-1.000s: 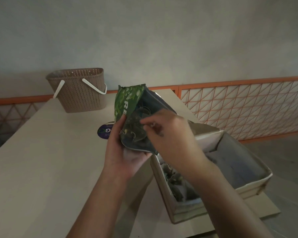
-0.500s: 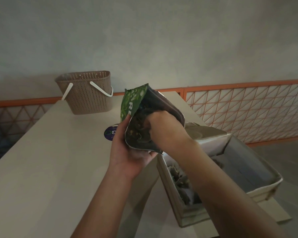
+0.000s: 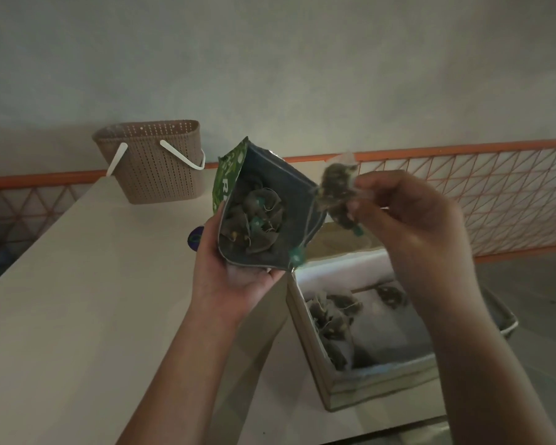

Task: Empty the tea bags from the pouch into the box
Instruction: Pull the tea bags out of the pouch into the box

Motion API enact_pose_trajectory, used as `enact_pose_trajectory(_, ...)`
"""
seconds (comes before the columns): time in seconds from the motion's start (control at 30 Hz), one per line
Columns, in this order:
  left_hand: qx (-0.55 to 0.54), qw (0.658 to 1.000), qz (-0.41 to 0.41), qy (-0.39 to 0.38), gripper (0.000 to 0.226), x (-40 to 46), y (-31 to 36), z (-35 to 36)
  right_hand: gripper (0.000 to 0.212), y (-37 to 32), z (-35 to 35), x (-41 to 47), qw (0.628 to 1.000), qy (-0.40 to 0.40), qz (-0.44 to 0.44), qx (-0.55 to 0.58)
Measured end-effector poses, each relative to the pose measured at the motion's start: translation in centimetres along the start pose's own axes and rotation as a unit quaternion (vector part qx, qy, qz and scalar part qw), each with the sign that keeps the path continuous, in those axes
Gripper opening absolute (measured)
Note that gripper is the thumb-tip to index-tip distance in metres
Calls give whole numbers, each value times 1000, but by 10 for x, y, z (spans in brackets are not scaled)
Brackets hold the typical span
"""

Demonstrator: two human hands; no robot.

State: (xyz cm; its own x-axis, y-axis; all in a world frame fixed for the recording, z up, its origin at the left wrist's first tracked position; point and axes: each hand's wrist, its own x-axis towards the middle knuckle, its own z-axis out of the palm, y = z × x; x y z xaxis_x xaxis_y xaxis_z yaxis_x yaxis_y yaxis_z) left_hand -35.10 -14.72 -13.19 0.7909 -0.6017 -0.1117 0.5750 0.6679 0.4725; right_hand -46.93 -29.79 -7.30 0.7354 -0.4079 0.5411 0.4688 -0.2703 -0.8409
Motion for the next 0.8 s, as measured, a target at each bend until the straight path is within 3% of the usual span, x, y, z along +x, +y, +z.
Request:
enact_pose_trajectory(0.13, 8, 1000, 7, -8, 40, 1, -2, 0, 19, -3, -15, -12, 999, 42, 3, 29)
enact_pose_trajectory(0.33, 13, 1000, -9, -11, 45, 0, -4, 0, 18, 33, -19, -24, 972, -67, 136, -176)
enact_pose_trajectory(0.5, 16, 1000, -13, -15, 48, -2, -5, 1, 12, 54, -19, -31, 936, -99, 138, -309)
enact_pose_trajectory(0.8, 37, 999, -18, -10, 51, -1, -4, -1, 12, 51, -12, -34, 954, -37, 126, -269)
